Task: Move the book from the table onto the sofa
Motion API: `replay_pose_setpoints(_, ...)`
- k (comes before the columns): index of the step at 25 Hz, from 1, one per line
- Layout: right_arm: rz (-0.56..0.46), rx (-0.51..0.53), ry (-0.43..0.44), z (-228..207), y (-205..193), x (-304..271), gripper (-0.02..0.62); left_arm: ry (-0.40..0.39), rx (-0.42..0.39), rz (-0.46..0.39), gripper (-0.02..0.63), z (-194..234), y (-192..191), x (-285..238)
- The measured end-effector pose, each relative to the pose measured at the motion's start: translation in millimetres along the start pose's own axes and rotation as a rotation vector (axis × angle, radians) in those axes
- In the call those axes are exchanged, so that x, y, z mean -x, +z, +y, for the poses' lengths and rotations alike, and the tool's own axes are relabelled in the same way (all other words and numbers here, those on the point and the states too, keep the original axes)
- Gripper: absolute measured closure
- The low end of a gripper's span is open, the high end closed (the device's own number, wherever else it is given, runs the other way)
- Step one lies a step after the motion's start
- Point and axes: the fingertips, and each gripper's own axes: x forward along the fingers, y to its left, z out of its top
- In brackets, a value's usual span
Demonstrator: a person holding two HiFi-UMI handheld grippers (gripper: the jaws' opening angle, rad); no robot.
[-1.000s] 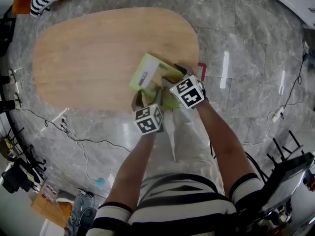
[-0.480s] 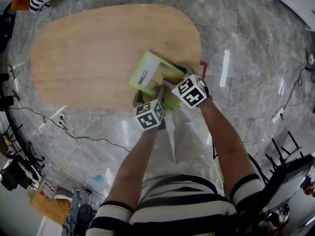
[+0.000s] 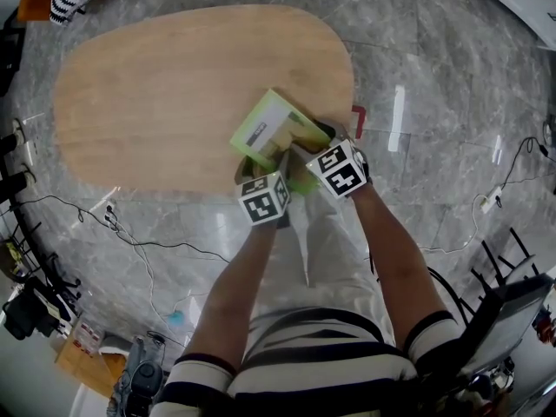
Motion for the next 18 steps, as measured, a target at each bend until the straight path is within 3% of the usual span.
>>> replay_pose_setpoints(18, -0.028, -0.216, -0.137, 6, -46, 23, 0.305, -0.072, -0.15, 0.061, 0.23, -17, -27, 6)
